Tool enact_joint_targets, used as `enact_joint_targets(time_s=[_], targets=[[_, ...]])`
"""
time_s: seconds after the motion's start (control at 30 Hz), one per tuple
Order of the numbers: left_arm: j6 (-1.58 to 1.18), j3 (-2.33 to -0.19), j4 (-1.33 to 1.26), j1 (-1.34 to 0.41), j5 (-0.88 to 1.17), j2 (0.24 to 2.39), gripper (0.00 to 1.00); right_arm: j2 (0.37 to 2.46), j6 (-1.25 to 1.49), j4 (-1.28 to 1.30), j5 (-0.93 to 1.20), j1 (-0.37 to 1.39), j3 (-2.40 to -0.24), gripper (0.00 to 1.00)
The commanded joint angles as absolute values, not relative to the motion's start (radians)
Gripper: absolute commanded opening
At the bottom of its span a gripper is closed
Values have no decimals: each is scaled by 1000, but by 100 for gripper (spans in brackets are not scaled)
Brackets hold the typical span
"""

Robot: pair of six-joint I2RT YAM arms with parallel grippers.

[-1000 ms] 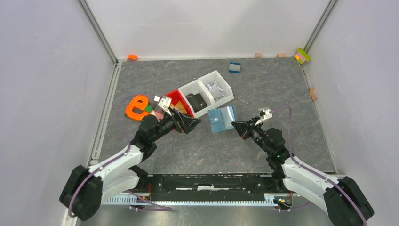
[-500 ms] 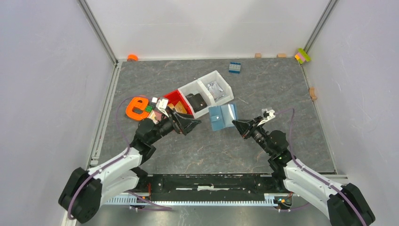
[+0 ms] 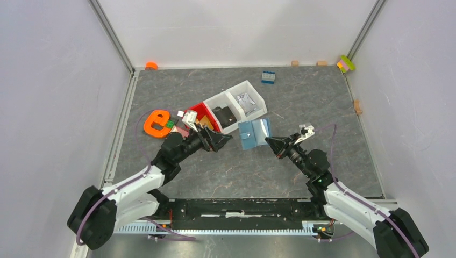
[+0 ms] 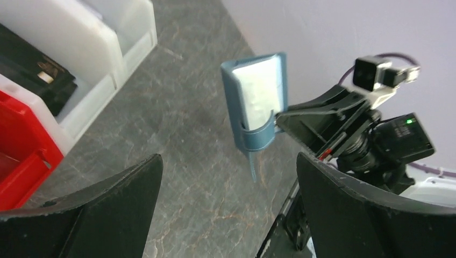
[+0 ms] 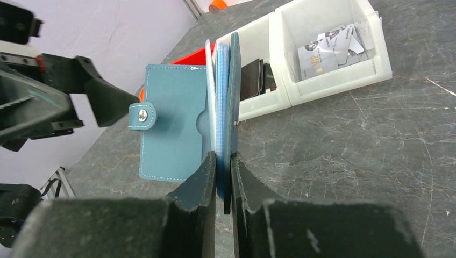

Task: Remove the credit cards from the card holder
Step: Remove the credit card from the card holder.

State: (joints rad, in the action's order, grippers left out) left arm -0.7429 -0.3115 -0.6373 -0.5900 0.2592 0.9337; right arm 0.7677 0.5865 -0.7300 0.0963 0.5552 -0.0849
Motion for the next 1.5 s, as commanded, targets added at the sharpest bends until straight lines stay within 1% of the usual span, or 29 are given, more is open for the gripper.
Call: enact_joint_targets(time_s=[0.0, 0.1, 0.33, 0.4, 0.47, 0.53, 0.63, 0.7, 0.73, 0.77, 0.8, 0.83, 0.9, 0.93, 0.97, 1.07, 1.1, 1.13, 1.3, 1.47], targets=[[-679, -424, -579, -632, 357, 1071, 99, 772, 596, -810, 100, 554, -83, 1], [-656, -467, -576, -674, 397, 1139, 93, 787, 610, -813, 94, 553, -83, 2], [-620, -522, -532, -715, 396, 1224, 86, 871, 642, -835, 121, 554, -97, 1], [-609, -537, -490, -715, 365, 1245, 81, 897, 641, -830, 127, 558, -107, 0], [-600, -564, -433, -715, 322, 1273, 73, 925, 640, -802, 121, 561, -123, 0], [-595, -591, -379, -715, 279, 1317, 69, 955, 635, -767, 120, 566, -144, 0], [-593, -633, -346, -715, 283, 1410, 65, 1002, 630, -726, 116, 575, -172, 0], [-592, -678, -313, -716, 307, 1479, 58, 1030, 620, -704, 119, 585, -190, 1], [-589, -702, -290, -715, 315, 1504, 55, 1045, 613, -693, 122, 591, -202, 1], [-587, -719, -269, -715, 317, 1531, 48, 1059, 600, -681, 126, 597, -213, 2], [-580, -736, -249, -715, 320, 1550, 39, 1071, 591, -668, 132, 604, -226, 3], [-572, -751, -233, -715, 326, 1569, 25, 1085, 578, -657, 141, 608, -238, 5], [-557, -774, -196, -715, 319, 1594, 13, 1105, 559, -636, 155, 616, -259, 12], [-548, -783, -177, -716, 313, 1604, 9, 1112, 553, -623, 155, 619, -264, 16], [-540, -796, -152, -715, 305, 1616, 6, 1117, 546, -614, 156, 620, -270, 23], [-499, -866, -35, -715, 290, 1671, 2, 1118, 526, -573, 135, 619, -283, 40], [-485, -891, -6, -715, 291, 1693, 2, 1118, 522, -553, 118, 619, -289, 44], [-479, -911, 35, -715, 294, 1719, 2, 1120, 517, -539, 103, 619, -293, 46], [-467, -956, 85, -724, 277, 1770, 2, 1170, 507, -476, 85, 619, -334, 47], [-427, -968, 130, -751, 166, 1746, 2, 1189, 498, -449, 63, 620, -350, 47]])
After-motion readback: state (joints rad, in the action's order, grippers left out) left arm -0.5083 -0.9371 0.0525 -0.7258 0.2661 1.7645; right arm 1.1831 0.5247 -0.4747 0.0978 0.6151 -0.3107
